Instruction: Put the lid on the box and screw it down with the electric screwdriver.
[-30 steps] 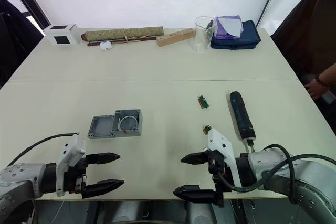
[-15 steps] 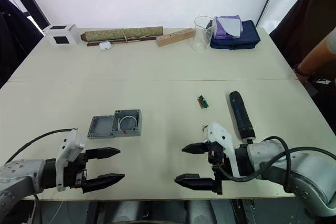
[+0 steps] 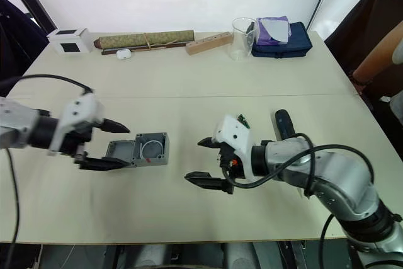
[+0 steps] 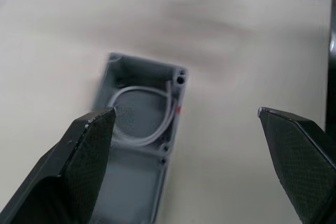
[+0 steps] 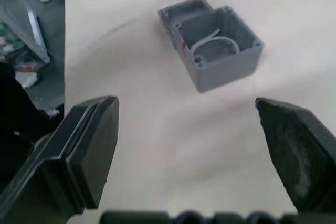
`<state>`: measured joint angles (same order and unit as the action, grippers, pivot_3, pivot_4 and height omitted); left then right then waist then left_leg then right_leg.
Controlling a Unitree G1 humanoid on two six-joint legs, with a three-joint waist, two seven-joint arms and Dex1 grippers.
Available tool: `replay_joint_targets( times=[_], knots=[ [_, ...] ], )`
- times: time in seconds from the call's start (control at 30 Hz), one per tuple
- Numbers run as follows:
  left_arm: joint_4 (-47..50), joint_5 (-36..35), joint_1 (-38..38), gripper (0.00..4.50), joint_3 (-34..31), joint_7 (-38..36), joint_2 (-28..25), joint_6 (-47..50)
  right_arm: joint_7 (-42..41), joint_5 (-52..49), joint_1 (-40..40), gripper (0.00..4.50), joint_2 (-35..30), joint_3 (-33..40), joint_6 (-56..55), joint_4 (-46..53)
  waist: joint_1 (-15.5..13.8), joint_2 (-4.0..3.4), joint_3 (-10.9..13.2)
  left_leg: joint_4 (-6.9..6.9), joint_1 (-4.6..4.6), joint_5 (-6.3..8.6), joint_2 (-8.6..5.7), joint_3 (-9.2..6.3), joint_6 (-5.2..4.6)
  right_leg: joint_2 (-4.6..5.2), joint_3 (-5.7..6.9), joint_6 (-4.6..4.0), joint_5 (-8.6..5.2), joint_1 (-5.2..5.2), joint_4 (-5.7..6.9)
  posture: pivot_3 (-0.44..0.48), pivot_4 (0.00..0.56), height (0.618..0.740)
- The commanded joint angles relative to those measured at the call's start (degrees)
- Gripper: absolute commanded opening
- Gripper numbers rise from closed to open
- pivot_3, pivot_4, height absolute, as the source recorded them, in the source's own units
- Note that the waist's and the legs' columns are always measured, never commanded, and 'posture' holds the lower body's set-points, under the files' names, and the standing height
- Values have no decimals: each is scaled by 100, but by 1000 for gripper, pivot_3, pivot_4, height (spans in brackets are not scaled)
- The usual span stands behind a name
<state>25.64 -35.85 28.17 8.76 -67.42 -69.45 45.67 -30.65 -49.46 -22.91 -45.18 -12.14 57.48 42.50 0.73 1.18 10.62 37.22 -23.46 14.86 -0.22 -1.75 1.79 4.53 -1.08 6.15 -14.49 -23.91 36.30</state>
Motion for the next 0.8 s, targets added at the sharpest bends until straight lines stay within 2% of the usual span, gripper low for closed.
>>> replay_joint_targets(
  times=[0.03,0.1,0.23,0.47,0.57,0.8],
  knots=[
    [-167,766,501,4441,812,-314,290,-229,132,498,141,4493,77,-234,-160,174,-1,0,0,3,0,0,0,1,0,0,-1,0,0,0,3,0,150,740],
    [-329,1161,638,4441,1167,-412,437,-378,182,672,195,4493,144,-351,-173,202,10,0,0,8,2,0,0,2,0,-1,-1,0,0,2,3,0,150,740],
    [-878,2031,1031,4441,1870,-362,1067,-712,267,926,438,4493,275,-374,-253,246,-4,1,-1,12,2,0,2,0,-1,-4,-2,0,-1,4,5,0,150,740],
    [-983,2465,1147,4441,2052,-801,1194,-811,351,1134,684,4493,407,-322,-262,354,3,2,-1,14,1,0,3,-3,-1,-4,-1,1,0,2,10,0,150,740],
    [-930,2551,1170,3718,1981,-812,1331,-842,424,1206,762,4500,507,-305,-275,389,3,2,-1,18,2,0,3,-2,-1,-4,-2,1,0,3,12,0,150,740],
    [-834,2947,1096,960,2057,-1101,1207,-1030,461,1290,824,4500,574,-229,-219,426,4,2,-1,20,3,-1,3,-3,-1,-4,-2,1,0,3,16,0,150,740]
  ],
)
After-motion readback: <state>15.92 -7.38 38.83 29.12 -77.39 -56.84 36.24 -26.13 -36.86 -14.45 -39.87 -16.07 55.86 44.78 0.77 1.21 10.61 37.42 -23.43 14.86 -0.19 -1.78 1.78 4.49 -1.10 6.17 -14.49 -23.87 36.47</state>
